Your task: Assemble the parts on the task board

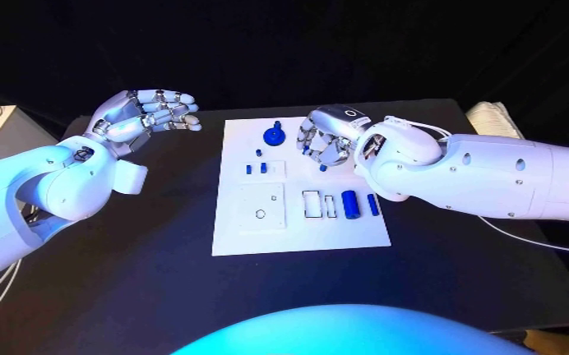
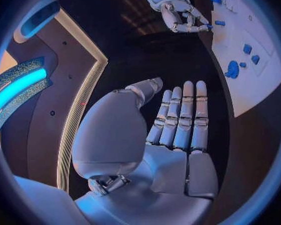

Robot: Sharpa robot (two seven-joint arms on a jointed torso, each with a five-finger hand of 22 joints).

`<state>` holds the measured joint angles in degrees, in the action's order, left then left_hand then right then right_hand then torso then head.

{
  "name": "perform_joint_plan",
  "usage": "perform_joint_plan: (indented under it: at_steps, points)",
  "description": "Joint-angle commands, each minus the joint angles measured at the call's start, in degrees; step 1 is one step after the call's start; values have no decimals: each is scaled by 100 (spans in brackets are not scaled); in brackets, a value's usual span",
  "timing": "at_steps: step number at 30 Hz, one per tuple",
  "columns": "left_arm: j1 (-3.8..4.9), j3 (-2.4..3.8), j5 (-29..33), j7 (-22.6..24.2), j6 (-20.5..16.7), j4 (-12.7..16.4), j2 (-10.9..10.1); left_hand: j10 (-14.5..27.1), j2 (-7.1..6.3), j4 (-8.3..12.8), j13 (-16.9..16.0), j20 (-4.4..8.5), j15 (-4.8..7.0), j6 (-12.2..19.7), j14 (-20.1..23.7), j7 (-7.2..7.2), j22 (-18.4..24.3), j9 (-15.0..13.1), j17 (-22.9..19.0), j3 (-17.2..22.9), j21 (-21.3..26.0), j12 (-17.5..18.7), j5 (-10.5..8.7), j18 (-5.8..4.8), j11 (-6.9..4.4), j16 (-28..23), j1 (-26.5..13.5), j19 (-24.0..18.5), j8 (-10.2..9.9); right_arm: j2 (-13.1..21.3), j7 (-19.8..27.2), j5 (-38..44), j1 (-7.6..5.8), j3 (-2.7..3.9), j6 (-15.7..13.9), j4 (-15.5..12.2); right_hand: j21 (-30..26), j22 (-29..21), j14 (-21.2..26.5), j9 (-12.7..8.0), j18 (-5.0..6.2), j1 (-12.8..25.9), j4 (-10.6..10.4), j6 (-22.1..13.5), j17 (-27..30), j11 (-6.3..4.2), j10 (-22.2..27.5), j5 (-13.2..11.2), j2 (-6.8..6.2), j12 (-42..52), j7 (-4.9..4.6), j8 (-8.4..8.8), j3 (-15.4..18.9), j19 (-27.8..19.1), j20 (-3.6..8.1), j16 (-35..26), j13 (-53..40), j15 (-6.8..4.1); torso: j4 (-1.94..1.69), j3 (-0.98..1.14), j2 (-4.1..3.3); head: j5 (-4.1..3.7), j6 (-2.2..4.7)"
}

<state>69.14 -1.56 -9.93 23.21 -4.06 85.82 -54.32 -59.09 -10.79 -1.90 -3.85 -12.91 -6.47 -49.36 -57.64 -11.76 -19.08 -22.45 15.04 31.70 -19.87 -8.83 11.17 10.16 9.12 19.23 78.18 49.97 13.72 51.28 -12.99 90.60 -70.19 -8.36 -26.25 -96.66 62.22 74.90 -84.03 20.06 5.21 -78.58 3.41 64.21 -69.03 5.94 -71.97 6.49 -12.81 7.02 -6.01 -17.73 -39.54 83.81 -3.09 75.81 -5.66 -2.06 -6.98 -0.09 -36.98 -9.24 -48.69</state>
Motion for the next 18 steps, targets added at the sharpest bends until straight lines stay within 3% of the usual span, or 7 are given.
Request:
perform_joint_plan:
  at_steps: [1,8,12,18]
  points:
    - [2,5,35,31,14,2,22,-45,14,1,-4,4,-13,-30,-41,-24,7,7,7,-47,26,15,30,23,9,-32,37,26,-24,-99,180,-150,48,1,-139,-122,-9,723,-207,5,-69,-26,40,35,5,-397,-422,-6,65,0,0,-16,2,133,4,20,-171,-51,1,-10,-2,153,-34]
    - [3,4,44,43,-27,1,50,-45,14,1,-4,4,-13,-30,-41,-24,7,7,7,-47,26,15,30,23,9,-32,37,26,-24,-332,247,-84,210,-1,-150,-126,-12,723,-209,5,-68,-29,47,30,-4,-394,-417,-5,69,-7,-4,-10,-3,132,5,27,-172,-51,-2,-11,-5,410,-83]
    - [3,3,63,55,-58,-6,64,-46,15,3,-4,5,-13,-31,-39,-22,10,9,10,-48,30,16,32,22,8,-37,40,27,-25,-476,281,20,325,-4,-172,-49,-12,723,-209,5,-68,-29,47,30,-4,-394,-417,-5,69,-7,-4,-10,-3,132,5,27,-172,-51,3,10,-5,570,-121]
    - [3,3,71,58,-64,0,86,-46,15,3,-4,5,-13,-31,-39,-22,10,9,10,-48,30,16,32,22,8,-37,40,27,-25,-678,286,182,497,-8,-195,94,5,730,-209,4,-71,-33,56,27,-7,-392,-414,-2,72,-14,-7,-4,-8,136,6,30,-173,-50,-4,-2,-15,744,-131]
